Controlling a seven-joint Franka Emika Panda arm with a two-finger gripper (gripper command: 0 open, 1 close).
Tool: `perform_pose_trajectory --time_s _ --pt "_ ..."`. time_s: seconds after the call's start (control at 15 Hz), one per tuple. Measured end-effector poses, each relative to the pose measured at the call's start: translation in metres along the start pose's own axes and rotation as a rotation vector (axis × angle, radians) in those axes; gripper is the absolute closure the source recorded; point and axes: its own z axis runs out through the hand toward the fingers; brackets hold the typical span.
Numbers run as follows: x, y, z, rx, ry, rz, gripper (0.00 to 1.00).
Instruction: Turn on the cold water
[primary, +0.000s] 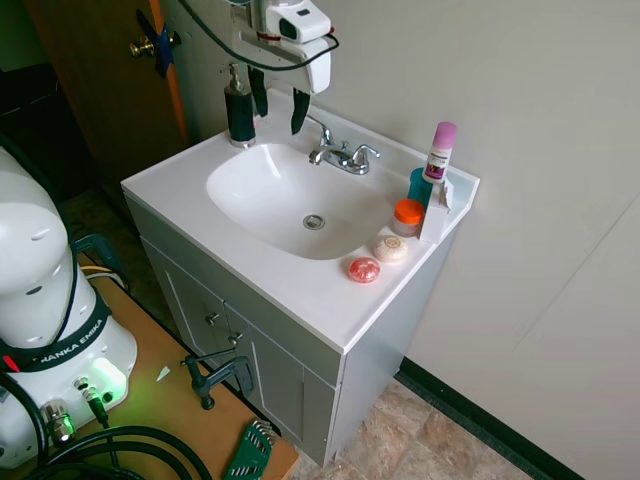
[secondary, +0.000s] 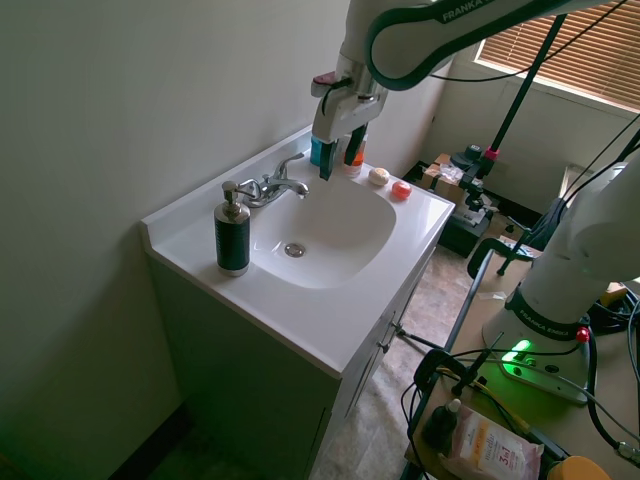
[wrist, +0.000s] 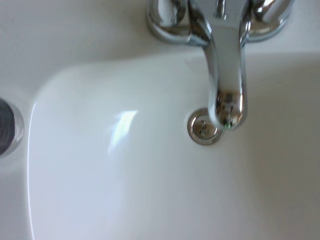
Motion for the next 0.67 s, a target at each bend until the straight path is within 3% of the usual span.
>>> perform_pose_trajectory --time_s 0.67 --pt "0.110 -0.051 0.021 -0.029 -0.016 0.136 0.00"
